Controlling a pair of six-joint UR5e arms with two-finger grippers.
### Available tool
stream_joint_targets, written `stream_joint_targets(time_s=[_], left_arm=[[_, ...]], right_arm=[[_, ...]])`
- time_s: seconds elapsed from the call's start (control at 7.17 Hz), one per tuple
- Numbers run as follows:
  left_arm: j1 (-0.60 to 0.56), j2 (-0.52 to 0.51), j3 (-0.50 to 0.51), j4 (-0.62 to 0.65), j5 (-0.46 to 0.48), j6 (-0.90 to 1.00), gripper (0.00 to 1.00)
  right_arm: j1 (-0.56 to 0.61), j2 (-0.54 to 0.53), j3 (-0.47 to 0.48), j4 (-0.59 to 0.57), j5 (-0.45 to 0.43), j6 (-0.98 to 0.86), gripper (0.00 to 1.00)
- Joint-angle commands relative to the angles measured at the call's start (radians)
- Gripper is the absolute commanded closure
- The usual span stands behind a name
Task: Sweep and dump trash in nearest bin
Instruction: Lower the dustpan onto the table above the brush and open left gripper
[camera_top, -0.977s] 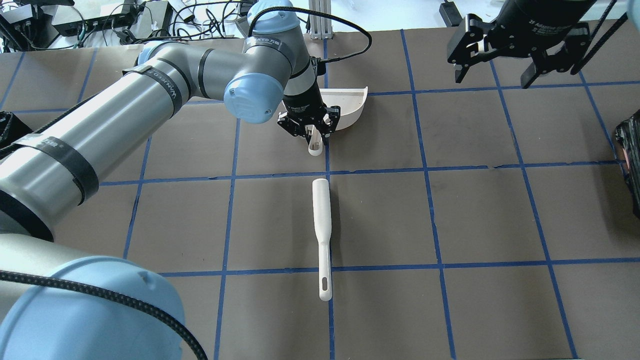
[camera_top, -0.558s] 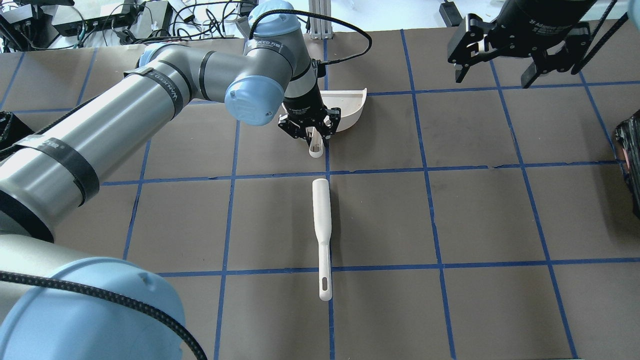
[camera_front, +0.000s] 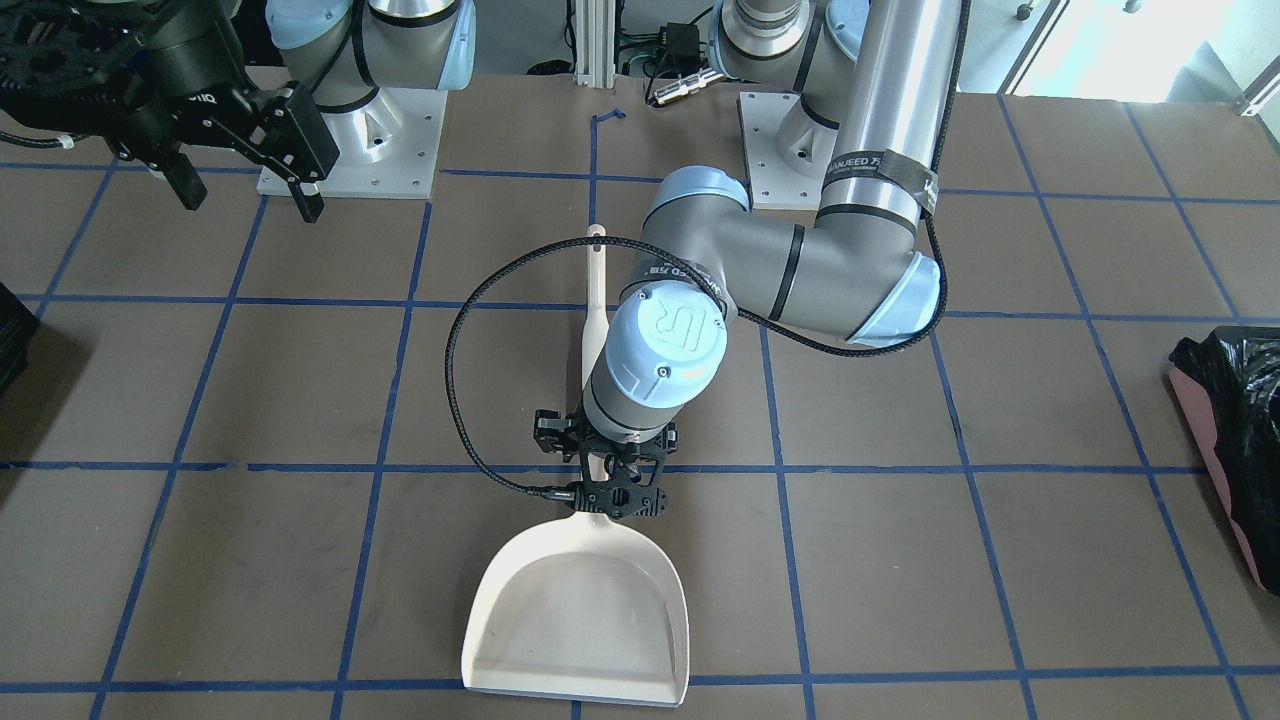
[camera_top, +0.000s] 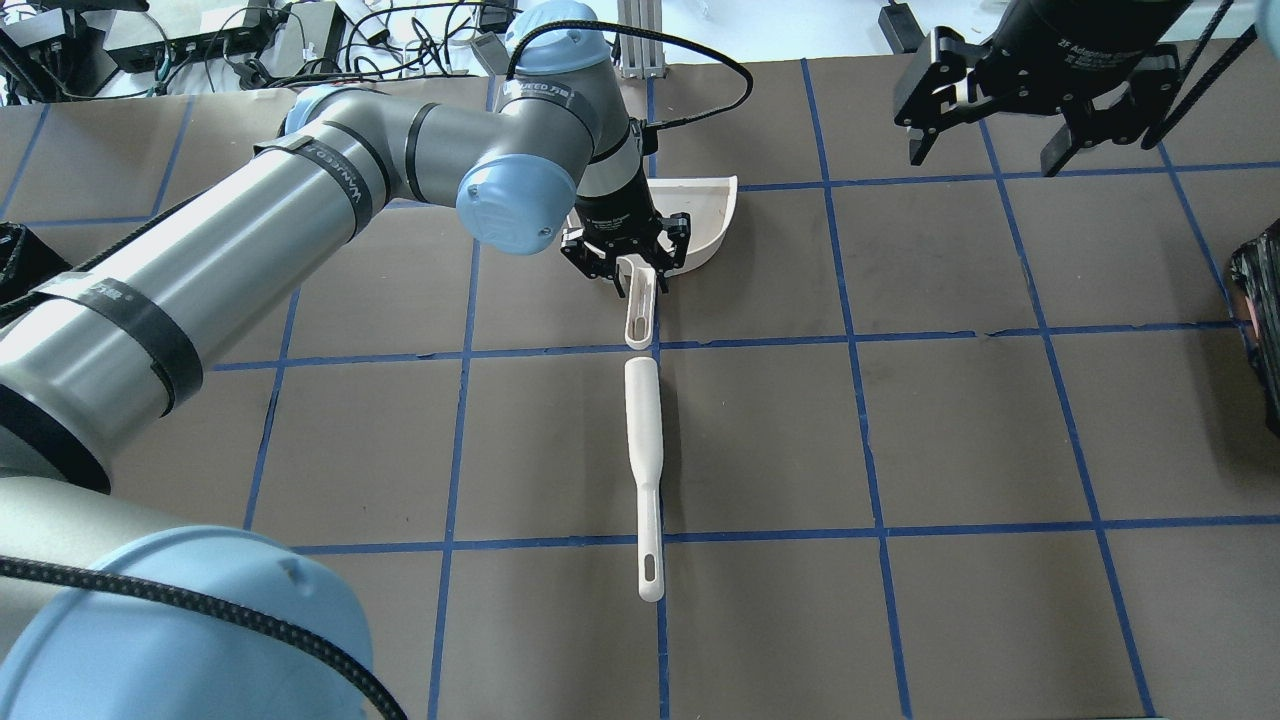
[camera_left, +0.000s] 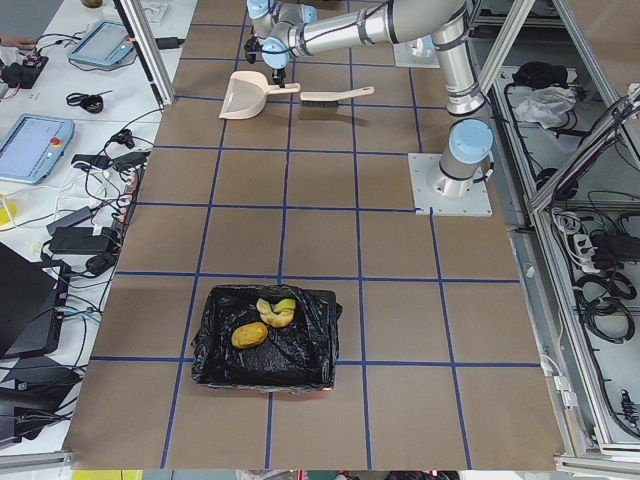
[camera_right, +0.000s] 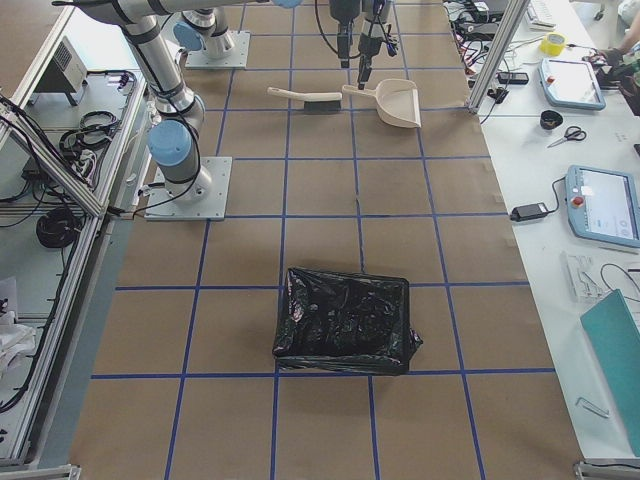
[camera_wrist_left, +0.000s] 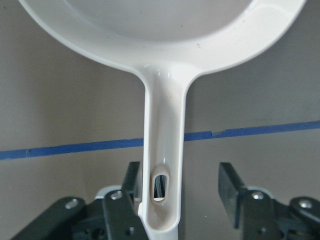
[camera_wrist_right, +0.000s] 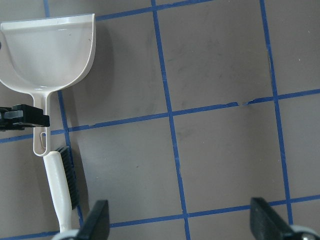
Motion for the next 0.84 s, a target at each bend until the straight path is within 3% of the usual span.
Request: stream_joint_targets(time_s=[0.0, 0.56, 0.7], left_arm=[[-0.001, 0.009, 0.001, -0.001, 0.0, -0.003, 0.0], [0.022, 0.088, 0.001, -0.017, 0.018, -0.004, 0.0], [0.051, 0.113, -0.008, -0.022, 0.064, 0.0, 0.0]], right_arm=[[0.0, 0.0, 0.0, 0.0, 0.0, 0.0, 0.0], [0.0, 0.0, 0.0, 0.0, 0.0, 0.0, 0.0], [0.0, 0.0, 0.0, 0.0, 0.002, 0.0, 0.0]])
